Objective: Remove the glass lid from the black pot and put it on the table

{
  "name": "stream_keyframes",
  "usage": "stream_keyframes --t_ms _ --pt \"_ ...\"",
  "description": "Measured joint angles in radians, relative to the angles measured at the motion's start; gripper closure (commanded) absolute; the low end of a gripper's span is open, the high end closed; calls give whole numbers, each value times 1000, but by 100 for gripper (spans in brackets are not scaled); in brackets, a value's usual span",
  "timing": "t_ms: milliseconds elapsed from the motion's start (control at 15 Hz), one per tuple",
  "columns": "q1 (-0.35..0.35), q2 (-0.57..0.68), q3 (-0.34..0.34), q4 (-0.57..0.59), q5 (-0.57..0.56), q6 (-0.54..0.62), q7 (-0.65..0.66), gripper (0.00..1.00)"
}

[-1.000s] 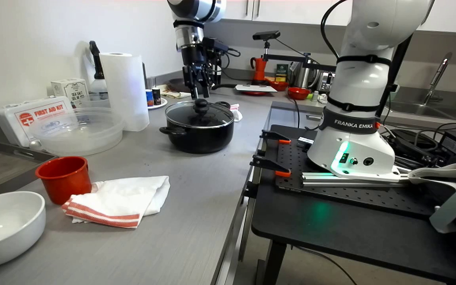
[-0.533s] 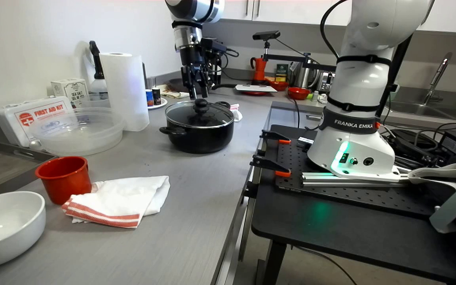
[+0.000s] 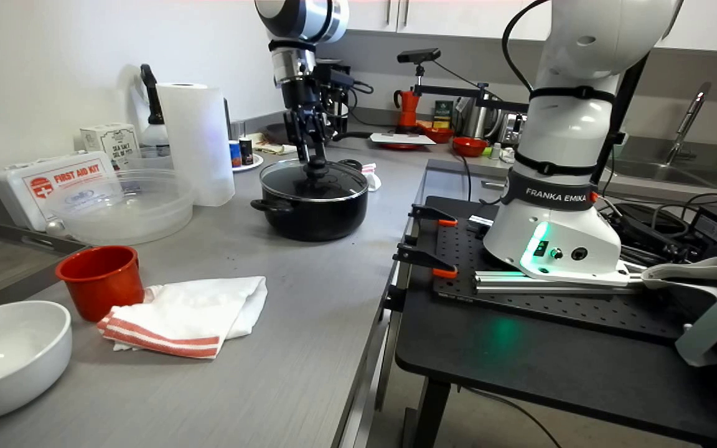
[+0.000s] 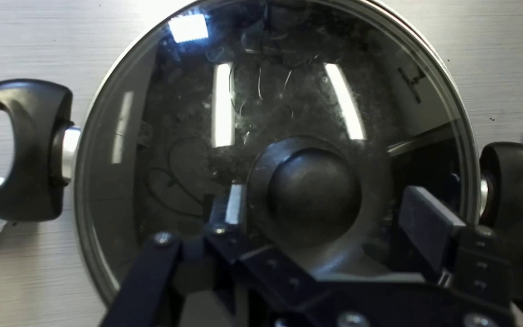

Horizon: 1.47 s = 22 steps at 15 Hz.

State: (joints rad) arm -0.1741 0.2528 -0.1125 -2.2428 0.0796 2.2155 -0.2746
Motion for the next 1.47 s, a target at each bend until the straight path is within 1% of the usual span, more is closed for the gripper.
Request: stream_keyframes --t_ms 67,267,1000,1467 --pt "-1 2 0 2 0 0 0 54" --pt "-3 5 -1 7 0 0 0 76" --pt "-5 -12 -1 -1 1 -1 -1 76" --pt "9 -169 4 -77 -9 -12 -4 76"
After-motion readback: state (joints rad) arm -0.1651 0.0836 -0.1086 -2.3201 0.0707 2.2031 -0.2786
